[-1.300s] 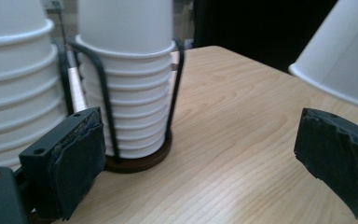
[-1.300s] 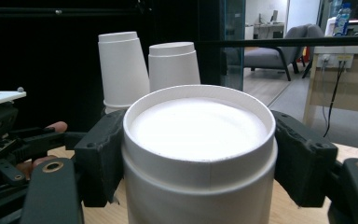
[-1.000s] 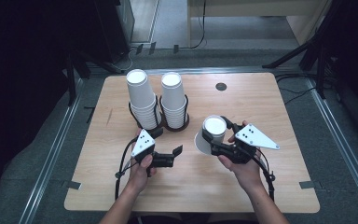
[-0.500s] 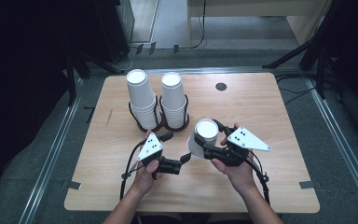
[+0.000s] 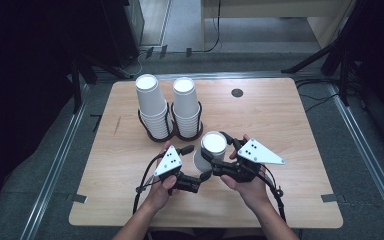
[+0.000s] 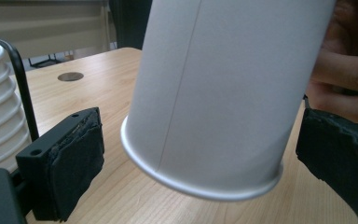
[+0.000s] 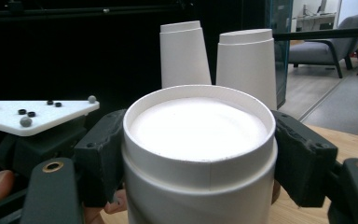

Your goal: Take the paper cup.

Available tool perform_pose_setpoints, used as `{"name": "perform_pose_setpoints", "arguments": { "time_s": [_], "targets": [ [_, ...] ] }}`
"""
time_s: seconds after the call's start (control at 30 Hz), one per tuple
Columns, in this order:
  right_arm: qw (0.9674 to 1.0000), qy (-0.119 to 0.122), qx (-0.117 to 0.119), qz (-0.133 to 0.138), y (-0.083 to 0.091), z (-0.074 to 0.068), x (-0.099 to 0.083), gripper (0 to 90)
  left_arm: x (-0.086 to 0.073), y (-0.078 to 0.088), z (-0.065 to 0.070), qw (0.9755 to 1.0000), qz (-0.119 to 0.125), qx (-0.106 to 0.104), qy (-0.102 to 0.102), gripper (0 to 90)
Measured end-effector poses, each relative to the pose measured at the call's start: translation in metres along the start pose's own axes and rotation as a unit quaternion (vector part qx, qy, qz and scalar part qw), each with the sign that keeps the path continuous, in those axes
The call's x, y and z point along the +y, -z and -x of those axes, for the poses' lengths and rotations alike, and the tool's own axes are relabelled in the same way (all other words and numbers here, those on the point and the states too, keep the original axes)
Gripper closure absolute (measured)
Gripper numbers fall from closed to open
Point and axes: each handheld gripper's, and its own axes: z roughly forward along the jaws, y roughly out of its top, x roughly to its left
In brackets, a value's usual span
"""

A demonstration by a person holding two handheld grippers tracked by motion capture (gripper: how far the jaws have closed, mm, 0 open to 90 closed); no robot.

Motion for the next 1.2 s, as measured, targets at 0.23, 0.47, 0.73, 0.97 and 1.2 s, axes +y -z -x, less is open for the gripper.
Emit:
{"name": "perform_pose_setpoints", "arguments": {
  "time_s": [0.23,0.47,0.73,0.97,1.2],
  "targets": [
    [0.9999,-0.002,0.013,-0.002,-0.0008,-0.0044,0.0004,26.3,-0.0011,-0.0027,0.0009,1.0000,-0.003,-0.008,0.003,1.3],
    [0.9998,-0.005,0.021,0.000,-0.0005,-0.0079,0.0020,26.4,-0.0019,-0.0045,0.0019,0.9999,-0.003,-0.013,0.007,1.3],
    [0.9994,-0.024,0.025,0.006,0.0010,-0.0085,0.0039,26.4,-0.0025,-0.0026,0.0012,0.9997,0.007,-0.020,0.009,1.3],
    [0.9974,-0.070,0.016,0.013,0.0010,-0.0036,0.0017,26.4,-0.0032,-0.0028,0.0014,0.9998,0.005,-0.019,0.005,1.3],
    [0.9935,-0.112,-0.007,0.021,0.0023,-0.0013,0.0001,26.3,-0.0037,-0.0035,0.0017,0.9998,0.004,-0.016,0.007,1.3]
  ]
}}
